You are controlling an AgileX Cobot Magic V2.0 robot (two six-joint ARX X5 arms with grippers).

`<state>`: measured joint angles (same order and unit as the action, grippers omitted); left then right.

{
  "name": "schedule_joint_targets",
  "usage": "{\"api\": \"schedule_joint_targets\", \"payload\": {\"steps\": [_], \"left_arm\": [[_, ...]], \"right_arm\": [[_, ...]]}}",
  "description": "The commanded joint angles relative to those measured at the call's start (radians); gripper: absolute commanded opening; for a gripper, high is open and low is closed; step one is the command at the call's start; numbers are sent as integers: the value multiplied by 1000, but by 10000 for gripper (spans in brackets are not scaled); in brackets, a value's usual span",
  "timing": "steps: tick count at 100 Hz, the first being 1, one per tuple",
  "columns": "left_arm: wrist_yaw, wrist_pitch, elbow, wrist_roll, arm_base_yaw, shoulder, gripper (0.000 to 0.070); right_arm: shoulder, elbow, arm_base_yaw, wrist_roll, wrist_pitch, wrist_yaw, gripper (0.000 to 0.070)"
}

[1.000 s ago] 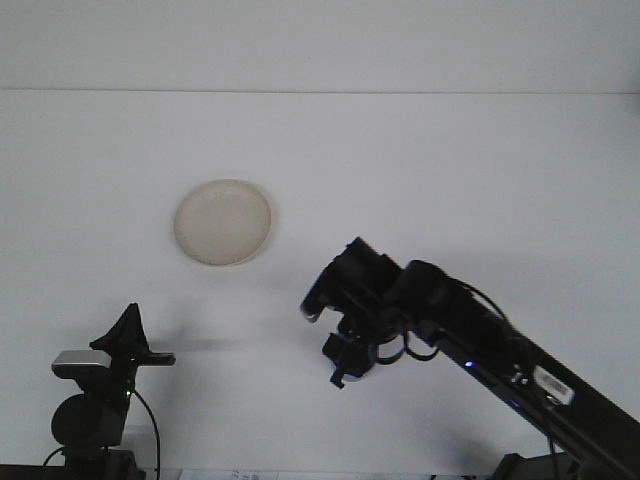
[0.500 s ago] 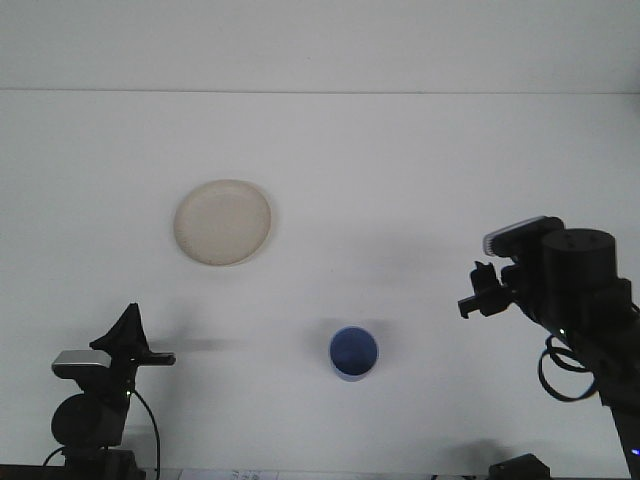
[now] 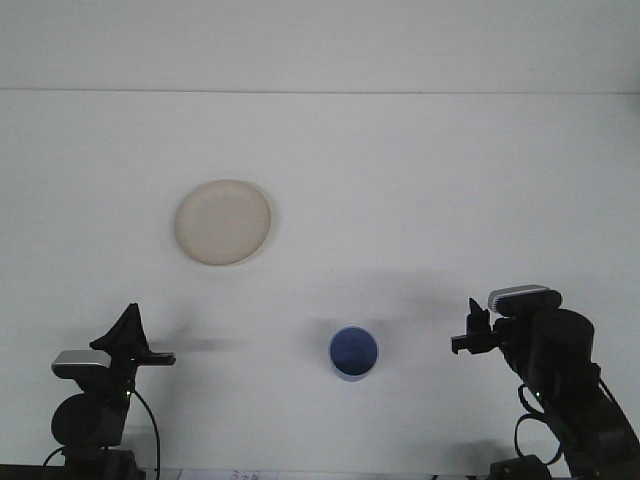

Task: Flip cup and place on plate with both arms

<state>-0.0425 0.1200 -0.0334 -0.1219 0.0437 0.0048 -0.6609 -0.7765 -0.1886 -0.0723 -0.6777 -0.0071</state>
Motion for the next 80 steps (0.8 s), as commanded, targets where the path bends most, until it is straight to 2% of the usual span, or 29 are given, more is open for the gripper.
{"api": "schedule_joint_targets", "payload": {"steps": [1, 11, 13, 38, 52, 66, 80], "left_arm": [[7, 13, 19, 1, 0, -2, 12], [7, 13, 19, 1, 0, -2, 12], [7, 13, 19, 1, 0, -2, 12], [7, 29, 19, -3, 0, -2, 12], [27, 29, -43, -61, 0, 0, 12], [59, -48, -221, -82, 3, 58, 12], [125, -184, -468, -89, 3, 226, 12]], "right_arm": [[32, 16, -2, -69, 57, 22, 270], [72, 32, -2, -70, 89, 55, 33], [77, 32, -2, -70, 94, 59, 3], [105, 32, -2, -70, 117, 60, 0], [104, 32, -2, -71, 117, 60, 0], [104, 32, -2, -71, 117, 60, 0], [104, 32, -2, -70, 117, 60, 0]]}}
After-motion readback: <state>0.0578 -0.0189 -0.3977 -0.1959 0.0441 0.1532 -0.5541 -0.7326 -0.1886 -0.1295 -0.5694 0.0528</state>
